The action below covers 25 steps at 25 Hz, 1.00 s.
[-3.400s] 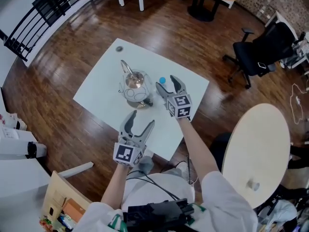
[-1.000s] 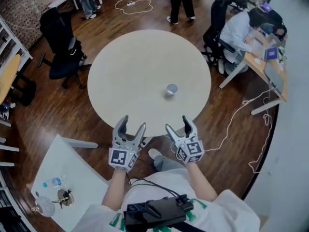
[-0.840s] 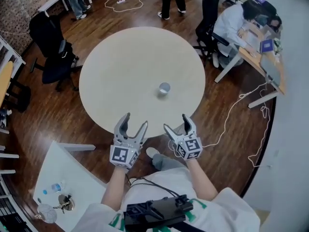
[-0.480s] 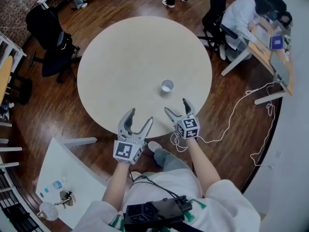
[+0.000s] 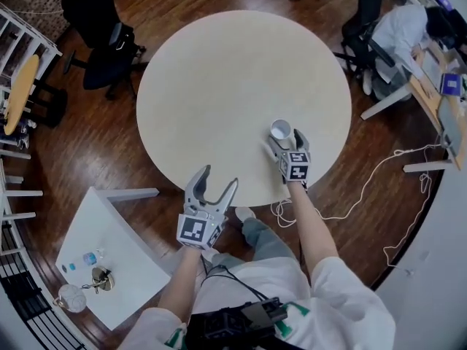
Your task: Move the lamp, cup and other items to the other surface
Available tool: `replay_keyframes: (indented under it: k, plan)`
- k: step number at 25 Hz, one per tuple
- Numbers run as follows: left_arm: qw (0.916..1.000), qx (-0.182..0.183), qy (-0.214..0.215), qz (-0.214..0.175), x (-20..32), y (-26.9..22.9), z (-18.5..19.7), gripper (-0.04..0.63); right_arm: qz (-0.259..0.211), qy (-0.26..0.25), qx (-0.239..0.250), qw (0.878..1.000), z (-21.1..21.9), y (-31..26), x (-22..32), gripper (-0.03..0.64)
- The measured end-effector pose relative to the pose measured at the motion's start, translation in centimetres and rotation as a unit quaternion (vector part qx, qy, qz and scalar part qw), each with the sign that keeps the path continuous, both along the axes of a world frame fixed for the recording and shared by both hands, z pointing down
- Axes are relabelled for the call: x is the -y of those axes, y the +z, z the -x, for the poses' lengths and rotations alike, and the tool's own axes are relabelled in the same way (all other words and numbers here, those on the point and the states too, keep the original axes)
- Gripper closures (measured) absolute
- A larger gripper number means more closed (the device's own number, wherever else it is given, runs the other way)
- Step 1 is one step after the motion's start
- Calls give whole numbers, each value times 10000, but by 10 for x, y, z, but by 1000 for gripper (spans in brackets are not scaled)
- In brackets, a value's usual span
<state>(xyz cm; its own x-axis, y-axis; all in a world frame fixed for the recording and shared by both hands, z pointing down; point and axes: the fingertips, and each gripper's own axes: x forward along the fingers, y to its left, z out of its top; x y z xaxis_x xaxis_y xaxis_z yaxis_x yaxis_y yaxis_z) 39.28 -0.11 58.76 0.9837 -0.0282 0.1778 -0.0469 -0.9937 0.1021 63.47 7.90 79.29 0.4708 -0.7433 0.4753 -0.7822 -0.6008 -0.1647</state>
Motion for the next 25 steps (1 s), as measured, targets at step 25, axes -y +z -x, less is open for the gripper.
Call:
replay_keyframes:
  k: [25]
  plan:
    - [9733, -356, -2262, 129, 72, -35, 243, 284, -1382, -2790, -384, 9495, 302, -182, 108, 272]
